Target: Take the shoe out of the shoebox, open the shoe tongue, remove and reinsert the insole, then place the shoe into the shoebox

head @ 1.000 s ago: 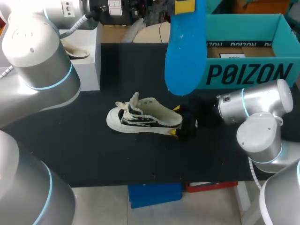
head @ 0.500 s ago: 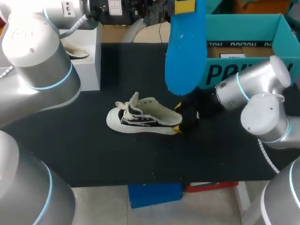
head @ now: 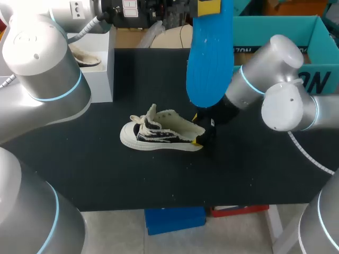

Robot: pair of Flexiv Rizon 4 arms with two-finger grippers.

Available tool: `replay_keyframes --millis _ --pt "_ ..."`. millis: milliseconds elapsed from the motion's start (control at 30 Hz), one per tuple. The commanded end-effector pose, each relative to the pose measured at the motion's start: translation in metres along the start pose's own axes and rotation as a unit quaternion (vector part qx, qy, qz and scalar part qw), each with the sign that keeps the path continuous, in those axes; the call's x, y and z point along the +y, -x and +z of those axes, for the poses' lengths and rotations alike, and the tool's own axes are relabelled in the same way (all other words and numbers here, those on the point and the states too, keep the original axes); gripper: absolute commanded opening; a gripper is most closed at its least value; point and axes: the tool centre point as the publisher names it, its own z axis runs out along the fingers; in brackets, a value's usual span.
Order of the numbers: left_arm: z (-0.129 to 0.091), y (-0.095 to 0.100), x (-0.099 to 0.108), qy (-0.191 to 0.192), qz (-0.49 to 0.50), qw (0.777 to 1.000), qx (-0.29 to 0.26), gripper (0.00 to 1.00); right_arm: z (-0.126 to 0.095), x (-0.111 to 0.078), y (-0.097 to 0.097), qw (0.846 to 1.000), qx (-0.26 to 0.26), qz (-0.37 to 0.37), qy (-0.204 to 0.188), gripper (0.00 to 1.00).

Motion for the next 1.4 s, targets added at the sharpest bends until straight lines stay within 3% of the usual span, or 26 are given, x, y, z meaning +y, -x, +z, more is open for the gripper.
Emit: replay_keyframes --millis 33,500,1400 --pt "0.002 0.0 0.0 0.001 0.0 1.0 -0.002 0.0 -0.001 0.007 -0.004 0.991 0.002 -0.002 -0.134 1.0" --pt "0.002 0.0 0.0 0.001 0.0 1.0 -0.002 0.0 0.002 0.011 -0.009 0.978 -0.015 -0.008 -0.21 1.0" --pt "0.002 0.0 0.0 0.001 0.0 1.0 -0.002 0.0 0.016 0.009 -0.018 0.976 -0.009 -0.009 -0.219 1.0"
